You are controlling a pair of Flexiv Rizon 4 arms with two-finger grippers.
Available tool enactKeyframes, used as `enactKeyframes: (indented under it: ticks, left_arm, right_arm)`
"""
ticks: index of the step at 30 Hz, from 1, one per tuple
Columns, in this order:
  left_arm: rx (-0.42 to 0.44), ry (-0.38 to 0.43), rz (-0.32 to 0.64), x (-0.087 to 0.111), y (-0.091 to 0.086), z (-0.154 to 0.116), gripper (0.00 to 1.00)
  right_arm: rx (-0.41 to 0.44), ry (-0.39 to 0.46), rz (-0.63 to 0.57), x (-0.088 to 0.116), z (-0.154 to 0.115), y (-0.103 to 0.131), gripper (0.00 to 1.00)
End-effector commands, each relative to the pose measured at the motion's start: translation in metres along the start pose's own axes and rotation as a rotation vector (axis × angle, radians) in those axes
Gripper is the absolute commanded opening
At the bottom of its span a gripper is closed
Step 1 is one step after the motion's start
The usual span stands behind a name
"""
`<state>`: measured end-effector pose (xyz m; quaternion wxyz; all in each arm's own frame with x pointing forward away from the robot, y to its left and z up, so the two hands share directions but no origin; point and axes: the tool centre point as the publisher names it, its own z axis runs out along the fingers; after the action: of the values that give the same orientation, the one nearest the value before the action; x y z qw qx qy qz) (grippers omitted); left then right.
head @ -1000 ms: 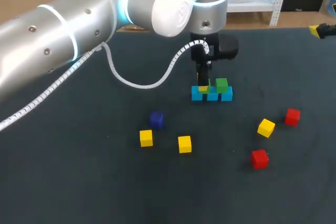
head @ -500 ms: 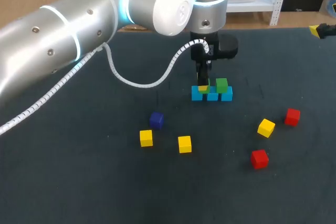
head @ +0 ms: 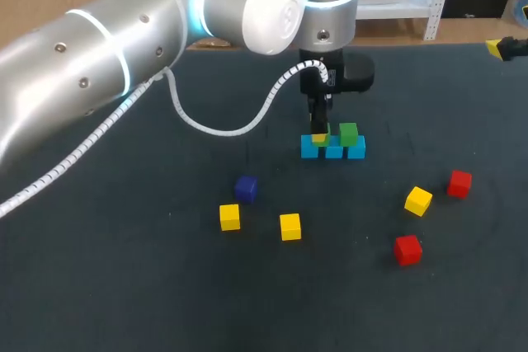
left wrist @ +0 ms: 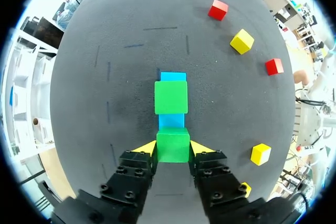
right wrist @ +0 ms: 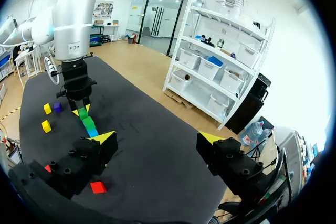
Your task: Place the blue cubes, place green cubes on the blue cubes, place the yellow cubes on the green cubes, then place the red cubes on the yellow cubes, and place purple cube on the red cubes.
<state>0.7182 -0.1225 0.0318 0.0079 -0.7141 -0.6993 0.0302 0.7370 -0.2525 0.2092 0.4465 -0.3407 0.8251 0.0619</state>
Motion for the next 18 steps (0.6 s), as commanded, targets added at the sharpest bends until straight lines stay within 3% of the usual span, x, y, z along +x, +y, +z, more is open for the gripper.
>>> enactKeyframes:
  ticks: [1,18]
  left_arm:
    - [0.009,0.006,0.001,-0.0019,0.0043,-0.0005,0.00]
    - [0.015,0.004,0.002,-0.0009,0.0049,0.0019,0.00]
  right_arm:
    - [-0.010,-0.003,-0.001,0.0004,0.0016,-0.0026,1.00]
    - [-0.010,-0.003,-0.001,0.0004,0.0016,-0.0026,1.00]
